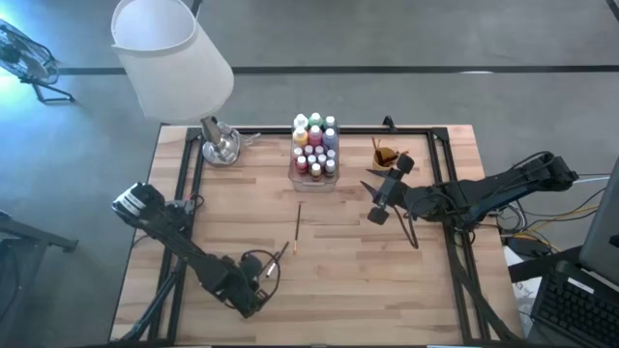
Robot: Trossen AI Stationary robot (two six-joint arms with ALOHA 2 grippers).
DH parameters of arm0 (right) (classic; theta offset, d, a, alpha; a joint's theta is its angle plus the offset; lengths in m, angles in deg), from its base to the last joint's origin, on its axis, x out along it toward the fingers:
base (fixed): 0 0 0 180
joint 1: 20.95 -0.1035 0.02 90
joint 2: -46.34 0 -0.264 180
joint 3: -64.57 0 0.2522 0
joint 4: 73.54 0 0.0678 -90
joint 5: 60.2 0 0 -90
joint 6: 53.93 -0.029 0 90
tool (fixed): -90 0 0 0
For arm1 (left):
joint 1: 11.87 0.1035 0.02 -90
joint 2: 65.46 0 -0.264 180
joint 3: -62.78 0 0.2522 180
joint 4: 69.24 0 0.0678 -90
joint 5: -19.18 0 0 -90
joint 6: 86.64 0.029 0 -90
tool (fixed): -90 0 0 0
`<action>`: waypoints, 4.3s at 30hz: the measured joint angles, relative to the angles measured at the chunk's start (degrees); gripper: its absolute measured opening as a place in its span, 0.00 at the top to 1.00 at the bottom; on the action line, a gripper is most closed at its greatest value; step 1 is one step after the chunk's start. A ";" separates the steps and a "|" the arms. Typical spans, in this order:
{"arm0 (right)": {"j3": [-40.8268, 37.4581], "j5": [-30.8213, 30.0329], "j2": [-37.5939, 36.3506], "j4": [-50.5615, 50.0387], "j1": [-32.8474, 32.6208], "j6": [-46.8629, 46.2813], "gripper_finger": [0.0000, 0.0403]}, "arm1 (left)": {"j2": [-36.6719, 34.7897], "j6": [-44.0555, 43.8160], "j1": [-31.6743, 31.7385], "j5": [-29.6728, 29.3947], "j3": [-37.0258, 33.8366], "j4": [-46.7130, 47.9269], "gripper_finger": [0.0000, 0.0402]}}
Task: Pick & Place Paint Supplies
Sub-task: Put the silver paint brush into the cup
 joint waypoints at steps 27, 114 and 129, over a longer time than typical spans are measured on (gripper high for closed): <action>0.00 0.02 0.00 -0.04 0.01 0.13 0.63 | -0.04 0.35 -0.13 -1.87 -0.16 1.61 0.76; 23.51 -31.84 47.56 8.45 -24.53 52.41 0.55 | -16.81 41.29 28.62 3.90 -20.32 -67.34 1.00; 28.22 -30.00 49.01 8.50 -22.99 64.38 0.54 | -16.76 37.94 29.38 10.09 -15.26 -67.20 1.00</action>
